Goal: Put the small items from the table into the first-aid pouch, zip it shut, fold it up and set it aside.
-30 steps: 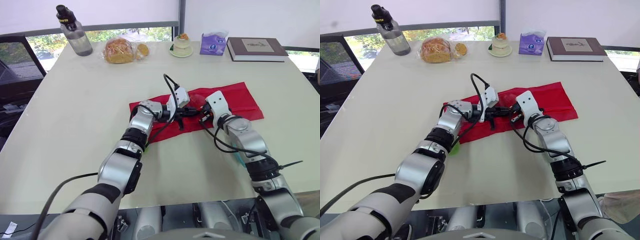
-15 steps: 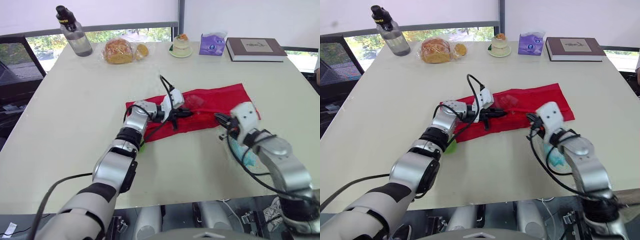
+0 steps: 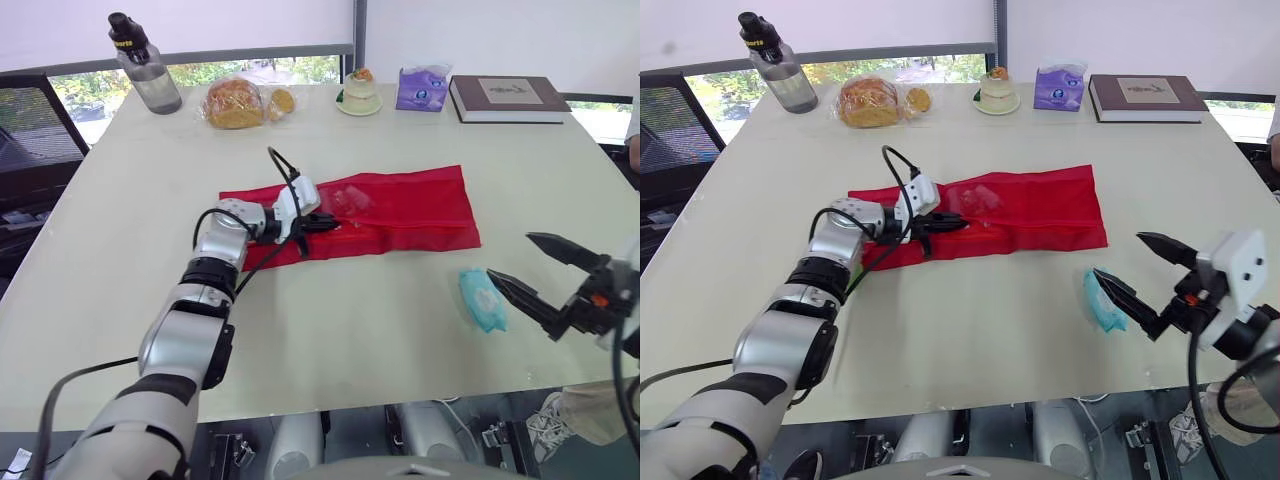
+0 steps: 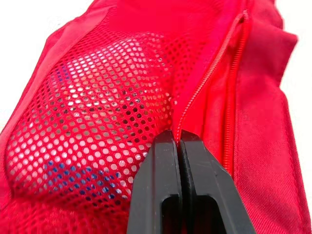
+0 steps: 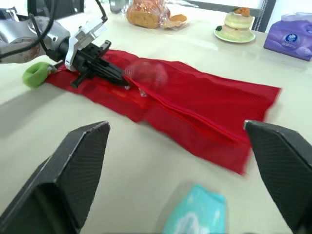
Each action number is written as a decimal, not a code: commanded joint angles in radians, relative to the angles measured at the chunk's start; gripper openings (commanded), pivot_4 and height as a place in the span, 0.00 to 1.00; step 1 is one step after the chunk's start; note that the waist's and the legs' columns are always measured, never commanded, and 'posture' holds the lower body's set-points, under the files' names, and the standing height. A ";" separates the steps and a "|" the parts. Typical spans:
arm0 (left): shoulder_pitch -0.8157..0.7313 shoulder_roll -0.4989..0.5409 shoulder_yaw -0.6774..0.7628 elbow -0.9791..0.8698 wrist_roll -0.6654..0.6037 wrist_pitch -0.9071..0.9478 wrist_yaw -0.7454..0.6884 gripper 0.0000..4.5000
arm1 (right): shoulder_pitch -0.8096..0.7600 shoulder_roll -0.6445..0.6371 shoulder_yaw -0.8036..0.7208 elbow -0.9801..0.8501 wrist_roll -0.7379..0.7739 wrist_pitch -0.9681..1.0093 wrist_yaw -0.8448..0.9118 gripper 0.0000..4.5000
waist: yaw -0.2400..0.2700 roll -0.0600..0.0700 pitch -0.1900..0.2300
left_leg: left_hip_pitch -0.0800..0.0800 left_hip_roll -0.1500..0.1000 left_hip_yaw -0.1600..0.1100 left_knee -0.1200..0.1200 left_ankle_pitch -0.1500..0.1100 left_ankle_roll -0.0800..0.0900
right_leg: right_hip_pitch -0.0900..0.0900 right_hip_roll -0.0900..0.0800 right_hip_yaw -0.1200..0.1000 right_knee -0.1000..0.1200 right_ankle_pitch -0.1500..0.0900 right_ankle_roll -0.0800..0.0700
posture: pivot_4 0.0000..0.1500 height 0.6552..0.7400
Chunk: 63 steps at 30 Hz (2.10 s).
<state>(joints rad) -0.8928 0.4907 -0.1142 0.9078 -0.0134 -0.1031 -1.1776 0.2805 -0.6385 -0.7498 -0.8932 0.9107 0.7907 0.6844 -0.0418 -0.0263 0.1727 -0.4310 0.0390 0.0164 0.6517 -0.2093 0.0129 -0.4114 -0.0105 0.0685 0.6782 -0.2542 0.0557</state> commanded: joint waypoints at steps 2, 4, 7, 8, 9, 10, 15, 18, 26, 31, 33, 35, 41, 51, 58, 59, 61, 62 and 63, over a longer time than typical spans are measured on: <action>0.006 0.055 0.035 -0.040 -0.018 0.028 -0.007 0.00 | 0.069 -0.020 -0.127 -0.023 0.100 -0.058 0.018 1.00 | 0.002 0.000 0.000 | 0.000 0.000 0.000 0.000 0.000 0.000 | 0.000 0.000 0.000 0.000 0.000 0.000 | 1.00 1.00; 0.008 0.067 0.037 -0.048 -0.020 0.037 -0.007 0.00 | 0.102 -0.031 -0.156 -0.021 0.122 -0.076 0.020 1.00 | 0.002 0.000 0.000 | -0.001 0.000 0.000 0.000 0.000 0.000 | 0.000 0.000 0.000 -0.001 0.000 0.000 | 1.00 1.00; 0.007 0.075 0.040 -0.060 -0.026 0.057 -0.013 0.00 | 0.126 -0.048 -0.172 -0.014 0.144 -0.100 0.005 1.00 | 0.003 0.000 0.000 | -0.001 0.000 0.000 0.000 0.000 0.000 | 0.000 -0.001 0.000 -0.001 0.000 0.000 | 1.00 1.00; 0.003 0.075 0.041 -0.062 -0.030 0.069 -0.017 0.00 | 0.128 -0.054 -0.169 -0.013 0.148 -0.106 -0.001 1.00 | 0.003 0.000 0.000 | -0.001 0.000 0.001 0.001 0.000 0.000 | 0.000 -0.001 0.000 -0.001 0.000 0.000 | 1.00 1.00; -0.002 0.072 0.044 -0.066 -0.038 0.088 -0.027 0.00 | 0.129 -0.059 -0.162 -0.012 0.148 -0.113 -0.008 1.00 | 0.003 0.000 0.000 | -0.001 -0.001 0.001 0.001 0.000 0.000 | 0.000 -0.001 0.000 0.000 0.000 0.000 | 1.00 1.00; -0.006 0.069 0.046 -0.071 -0.044 0.103 -0.036 0.00 | 0.129 -0.063 -0.155 -0.011 0.149 -0.120 -0.014 1.00 | 0.003 0.000 0.000 | -0.001 -0.001 0.000 0.001 0.000 0.000 | 0.000 -0.001 0.000 0.000 0.000 0.000 | 1.00 1.00; -0.013 0.064 0.046 -0.154 -0.080 0.176 -0.082 0.28 | 0.132 -0.077 -0.120 -0.018 0.141 -0.147 -0.041 1.00 | 0.005 -0.001 0.000 | -0.001 -0.001 0.000 0.001 0.000 0.000 | 0.000 -0.001 0.000 -0.001 0.000 0.000 | 1.00 1.00; 0.002 0.075 0.018 -0.251 -0.079 0.196 -0.121 0.56 | 0.140 -0.079 -0.105 -0.018 0.113 -0.165 -0.047 1.00 | 0.007 -0.001 0.000 | -0.001 -0.001 0.000 0.001 0.000 0.000 | 0.000 -0.001 0.000 -0.001 0.000 0.000 | 1.00 1.00; -0.030 -0.056 -0.072 -0.337 -0.061 0.203 -0.129 0.99 | 0.161 -0.082 -0.018 -0.037 0.020 -0.166 -0.121 1.00 | 0.023 -0.001 0.000 | -0.001 -0.002 0.001 0.002 0.000 0.000 | 0.000 -0.002 0.000 0.000 0.000 0.000 | 1.00 1.00; -0.119 -0.173 -0.107 -0.154 -0.013 0.103 -0.052 0.99 | 0.156 -0.092 -0.004 -0.055 0.027 -0.167 -0.152 1.00 | 0.027 -0.001 0.000 | -0.001 -0.002 0.001 0.003 0.000 0.000 | 0.000 -0.001 0.000 0.000 -0.002 0.003 | 1.00 1.00; -0.150 -0.211 -0.120 -0.079 0.022 0.032 -0.003 0.99 | 0.164 -0.091 -0.009 -0.066 0.034 -0.169 -0.160 1.00 | 0.027 -0.001 0.000 | -0.001 -0.002 0.000 0.002 0.000 0.000 | 0.000 -0.001 0.000 0.000 -0.002 0.003 | 1.00 1.00; -0.178 -0.245 -0.141 -0.002 0.064 -0.030 0.048 0.99 | 0.179 -0.083 -0.014 -0.078 0.037 -0.172 -0.168 1.00 | 0.029 -0.001 0.000 | -0.002 -0.002 0.000 0.002 0.000 0.000 | 0.000 -0.001 0.000 -0.001 -0.002 0.003 | 1.00 1.00; -0.266 -0.327 -0.154 0.229 0.138 -0.143 0.163 0.99 | 0.223 -0.063 -0.036 -0.106 0.027 -0.193 -0.198 1.00 | 0.028 -0.001 0.000 | -0.002 -0.002 0.000 0.002 0.000 0.000 | 0.000 -0.001 0.000 -0.001 -0.002 0.004 | 1.00 1.00; -0.322 -0.372 -0.133 0.350 0.176 -0.145 0.270 0.99 | 0.256 -0.064 -0.036 -0.113 0.019 -0.218 -0.202 1.00 | 0.029 -0.001 0.000 | -0.002 -0.002 0.000 0.002 0.000 0.000 | 0.000 -0.001 0.000 -0.001 -0.002 0.004 | 1.00 1.00; -0.331 -0.385 -0.123 0.371 0.197 -0.141 0.308 0.53 | 0.257 -0.072 -0.037 -0.107 0.022 -0.227 -0.199 1.00 | 0.029 -0.001 0.000 | -0.002 -0.002 0.000 0.002 0.000 0.000 | 0.000 -0.001 0.000 -0.001 -0.002 0.004 | 1.00 1.00; -0.333 -0.386 -0.116 0.371 0.193 -0.139 0.310 0.42 | 0.259 -0.072 -0.038 -0.107 0.022 -0.229 -0.199 1.00 | 0.029 -0.001 0.000 | -0.002 -0.002 0.000 0.002 0.000 0.000 | 0.000 -0.001 0.000 -0.001 -0.002 0.004 | 1.00 1.00; -0.336 -0.389 -0.106 0.372 0.190 -0.137 0.308 0.22 | 0.263 -0.069 -0.038 -0.110 0.024 -0.231 -0.200 1.00 | 0.029 -0.001 0.000 | -0.002 -0.002 0.000 0.002 0.000 0.000 | 0.000 -0.001 0.000 -0.001 -0.002 0.004 | 1.00 1.00; -0.336 -0.391 -0.102 0.372 0.190 -0.137 0.306 0.09 | 0.266 -0.068 -0.038 -0.112 0.026 -0.232 -0.201 1.00 | 0.029 -0.001 0.000 | -0.002 -0.002 0.000 0.002 0.000 0.000 | 0.000 -0.001 0.000 -0.001 -0.002 0.004 | 1.00 1.00; -0.336 -0.392 -0.100 0.371 0.192 -0.137 0.304 0.04 | 0.268 -0.067 -0.039 -0.114 0.029 -0.232 -0.202 1.00 | 0.029 -0.001 0.000 | -0.002 -0.002 0.000 0.002 0.000 0.000 | 0.000 -0.001 0.000 -0.001 -0.002 0.004 | 1.00 1.00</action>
<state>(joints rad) -1.2021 0.1056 -0.2346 1.2867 0.1864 -0.2341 -0.8732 0.5427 -0.7032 -0.7609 -0.9817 0.9290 0.5826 0.4880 -0.0129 -0.0277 0.1729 -0.4328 0.0372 0.0167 0.6537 -0.2094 0.0130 -0.4111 -0.0115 0.0687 0.6772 -0.2562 0.0593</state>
